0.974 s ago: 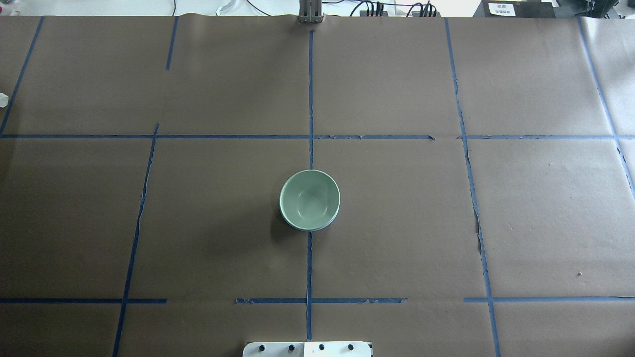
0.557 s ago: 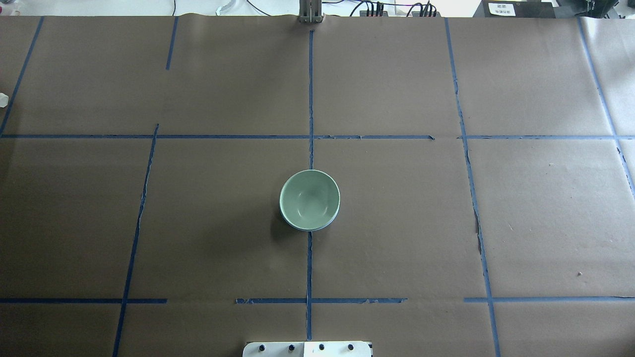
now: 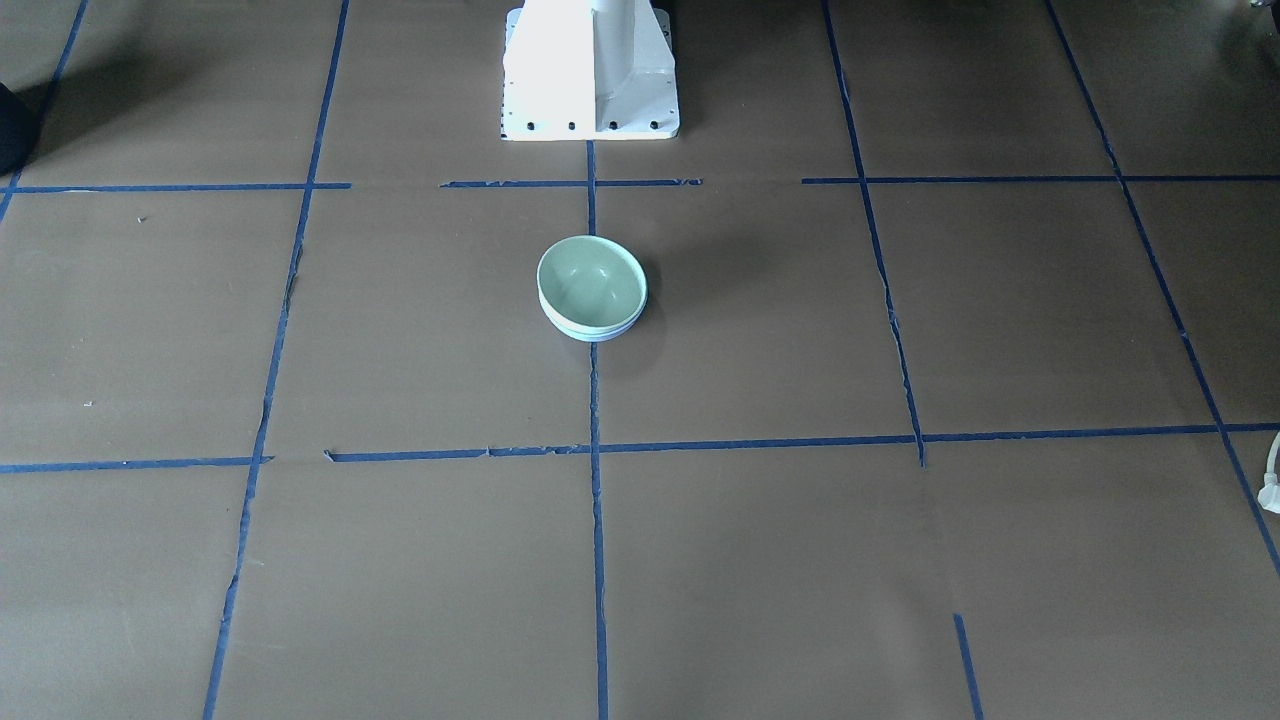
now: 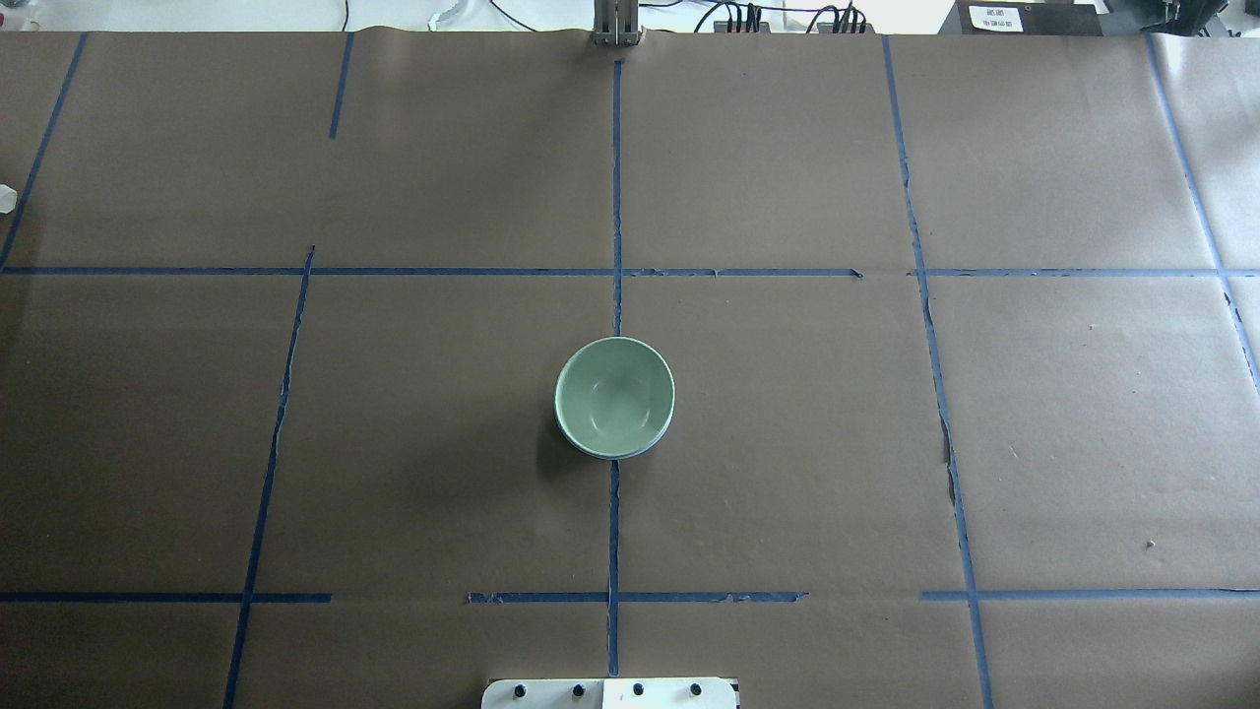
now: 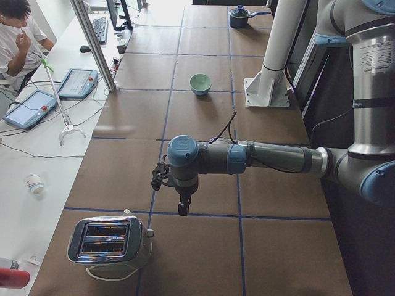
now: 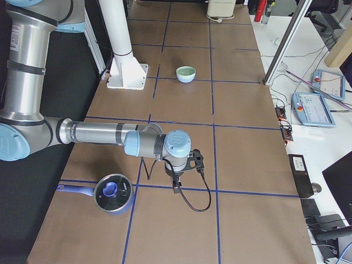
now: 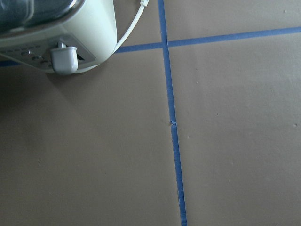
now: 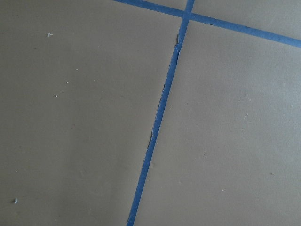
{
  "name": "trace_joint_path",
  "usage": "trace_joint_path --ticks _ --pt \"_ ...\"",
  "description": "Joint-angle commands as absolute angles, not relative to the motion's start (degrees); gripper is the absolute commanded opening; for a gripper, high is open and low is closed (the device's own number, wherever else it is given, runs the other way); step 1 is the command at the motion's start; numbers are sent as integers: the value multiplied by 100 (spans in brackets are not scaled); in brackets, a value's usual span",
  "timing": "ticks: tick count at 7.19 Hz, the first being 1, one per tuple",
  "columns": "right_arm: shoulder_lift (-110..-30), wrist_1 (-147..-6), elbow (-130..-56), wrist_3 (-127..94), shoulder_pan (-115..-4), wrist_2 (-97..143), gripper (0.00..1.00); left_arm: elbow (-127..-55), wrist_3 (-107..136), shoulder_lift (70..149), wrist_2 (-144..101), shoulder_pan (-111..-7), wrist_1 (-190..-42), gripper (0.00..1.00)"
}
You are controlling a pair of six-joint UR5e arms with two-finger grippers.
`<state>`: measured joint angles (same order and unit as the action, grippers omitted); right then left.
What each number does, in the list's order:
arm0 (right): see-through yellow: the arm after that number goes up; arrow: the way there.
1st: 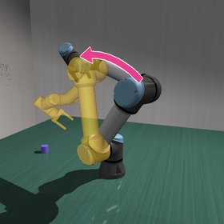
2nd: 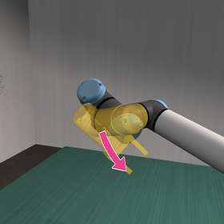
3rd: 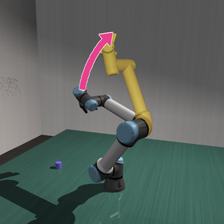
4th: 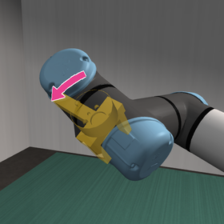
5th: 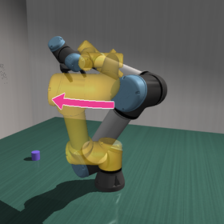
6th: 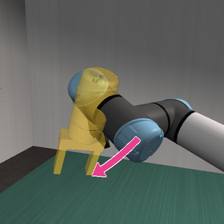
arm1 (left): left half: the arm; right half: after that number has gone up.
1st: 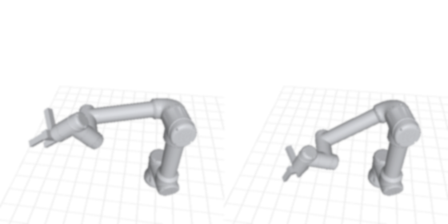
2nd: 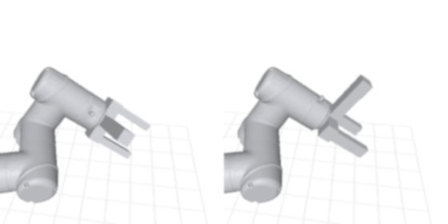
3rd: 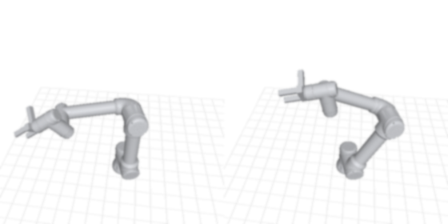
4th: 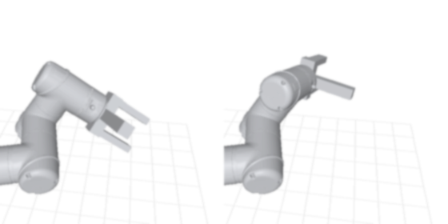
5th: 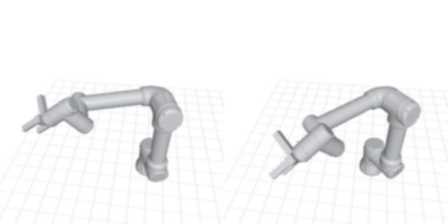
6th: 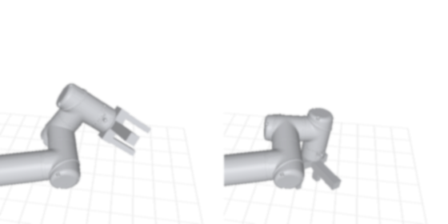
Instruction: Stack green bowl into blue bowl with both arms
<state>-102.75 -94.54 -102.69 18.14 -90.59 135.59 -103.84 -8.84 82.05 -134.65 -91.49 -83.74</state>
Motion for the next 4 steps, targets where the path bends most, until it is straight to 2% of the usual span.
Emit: trace_joint_path --ticks 1,4 --pt "-10248 -9448 -10257 1758 -9053 13535 100 -10406 -905 8244 -13500 -9149 -8376 100" --pt "-10300 -9396 -10283 1810 -9131 13483 100 -10599 -923 8296 -13518 -9080 -8376 100"
